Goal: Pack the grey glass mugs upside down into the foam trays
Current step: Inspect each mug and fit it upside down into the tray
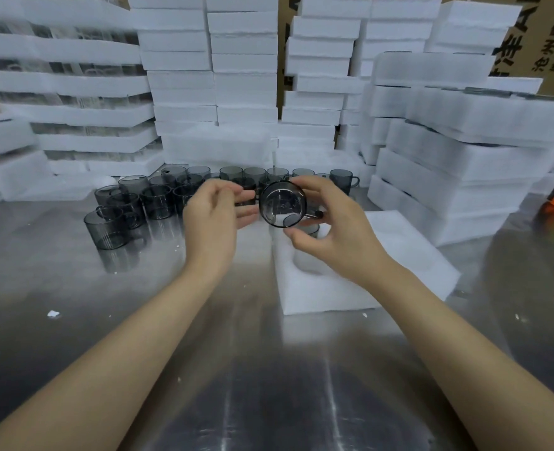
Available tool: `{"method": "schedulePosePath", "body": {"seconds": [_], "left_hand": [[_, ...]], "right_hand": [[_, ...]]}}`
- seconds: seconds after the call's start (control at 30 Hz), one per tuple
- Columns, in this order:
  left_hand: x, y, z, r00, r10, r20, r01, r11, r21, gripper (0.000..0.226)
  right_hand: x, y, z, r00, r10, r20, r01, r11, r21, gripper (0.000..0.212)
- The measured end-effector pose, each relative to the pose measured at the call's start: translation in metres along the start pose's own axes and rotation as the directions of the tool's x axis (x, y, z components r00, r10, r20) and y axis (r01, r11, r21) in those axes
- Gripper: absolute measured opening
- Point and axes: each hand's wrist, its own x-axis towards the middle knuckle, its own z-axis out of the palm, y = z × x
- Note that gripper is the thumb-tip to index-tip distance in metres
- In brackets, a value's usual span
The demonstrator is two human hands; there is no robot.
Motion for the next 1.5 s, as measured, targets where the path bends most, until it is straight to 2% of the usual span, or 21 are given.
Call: {"method": "schedulePosePath", "body": {"seconds": [0.07,0.17,0.23,0.3,0.4,0.47,0.53,0.6,0.67,0.73,0.8,0.87,0.93,1.0,1.07,1.13,1.17,1.2,1.27,1.37,1.5], "left_hand": [[0.010,-0.007,-0.006,0.997,-0.042,-0.066,0.041,0.999,-0.016,0.024],[0.019,-0.022,-0.016,0.995,-0.069,-0.078,0.080,0.986,0.144,0.029],[0.021,-0.031,-0.022,0.997,-0.054,-0.049,0.066,0.960,0.274,0.045],[0.021,-0.036,-0.023,1.000,-0.028,0.011,0.023,0.940,0.342,0.049],[0.018,-0.036,-0.016,0.989,0.067,0.134,-0.114,0.917,0.383,0.007],[0.015,-0.037,-0.012,0.980,0.111,0.164,-0.173,0.885,0.432,0.032],[0.012,-0.037,-0.010,0.977,0.124,0.176,-0.189,0.886,0.424,0.007],[0.009,-0.037,-0.011,0.961,0.167,0.221,-0.257,0.836,0.484,0.026],[0.009,-0.038,-0.011,0.905,0.214,0.367,-0.386,0.774,0.501,0.020],[0.006,-0.041,-0.012,0.770,0.261,0.582,-0.585,0.654,0.480,0.046],[0.002,-0.043,-0.011,0.623,0.271,0.734,-0.747,0.484,0.456,0.063],[-0.001,-0.046,-0.009,0.536,0.263,0.802,-0.821,0.382,0.424,0.067],[-0.003,-0.046,-0.008,0.519,0.234,0.822,-0.829,0.374,0.416,0.067],[-0.003,-0.047,-0.008,0.519,0.236,0.821,-0.829,0.374,0.417,0.066],[-0.003,-0.046,-0.008,0.527,0.238,0.816,-0.824,0.378,0.423,0.064],[-0.004,-0.046,-0.008,0.517,0.249,0.819,-0.829,0.385,0.406,0.062],[-0.004,-0.046,-0.007,0.515,0.250,0.820,-0.829,0.389,0.402,0.062],[-0.004,-0.046,-0.007,0.512,0.261,0.819,-0.832,0.388,0.396,0.062],[-0.004,-0.046,-0.007,0.505,0.275,0.818,-0.836,0.391,0.385,0.062],[-0.004,-0.045,-0.007,0.504,0.274,0.819,-0.833,0.404,0.378,0.062],[-0.003,-0.048,-0.007,0.499,0.267,0.825,-0.830,0.420,0.366,0.064]], "right_hand": [[0.000,0.000,0.000,0.999,0.026,-0.026,-0.024,0.998,0.060,0.058],[-0.001,0.002,0.000,0.998,0.039,-0.056,-0.037,0.998,0.047,0.057],[-0.001,0.002,0.000,0.996,0.034,-0.078,-0.032,0.999,0.030,0.056],[-0.001,0.001,-0.001,0.995,0.002,-0.101,-0.001,1.000,0.005,0.062],[-0.001,-0.002,-0.002,0.993,-0.062,-0.098,0.052,0.993,-0.104,0.076],[-0.001,-0.005,-0.003,0.993,-0.042,-0.107,0.029,0.993,-0.118,0.068],[0.000,-0.007,-0.004,0.984,0.017,-0.178,-0.032,0.996,-0.079,0.061],[0.002,-0.010,-0.008,0.935,0.151,-0.319,-0.155,0.988,0.012,0.058],[0.006,-0.011,-0.016,0.852,0.260,-0.453,-0.248,0.965,0.089,0.053],[0.009,-0.009,-0.025,0.800,0.344,-0.491,-0.299,0.939,0.170,0.050],[0.010,-0.004,-0.032,0.792,0.431,-0.433,-0.328,0.898,0.294,0.049],[0.011,0.003,-0.037,0.773,0.531,-0.346,-0.363,0.819,0.445,0.044],[0.012,0.010,-0.042,0.736,0.635,-0.236,-0.408,0.694,0.593,0.033],[0.012,0.015,-0.046,0.725,0.672,-0.150,-0.457,0.632,0.625,0.021],[0.011,0.018,-0.048,0.733,0.657,-0.178,-0.513,0.705,0.490,0.022],[0.009,0.017,-0.047,0.732,0.594,-0.334,-0.565,0.803,0.190,0.032],[0.008,0.017,-0.046,0.735,0.545,-0.403,-0.577,0.815,0.049,0.036],[0.007,0.016,-0.046,0.742,0.504,-0.442,-0.576,0.817,-0.035,0.038],[0.008,0.015,-0.048,0.756,0.471,-0.455,-0.557,0.828,-0.067,0.035],[0.011,0.021,-0.055,0.793,0.491,-0.361,-0.535,0.845,-0.024,0.030],[0.005,0.024,-0.067,0.912,0.400,-0.091,-0.409,0.867,-0.283,0.046]]}}
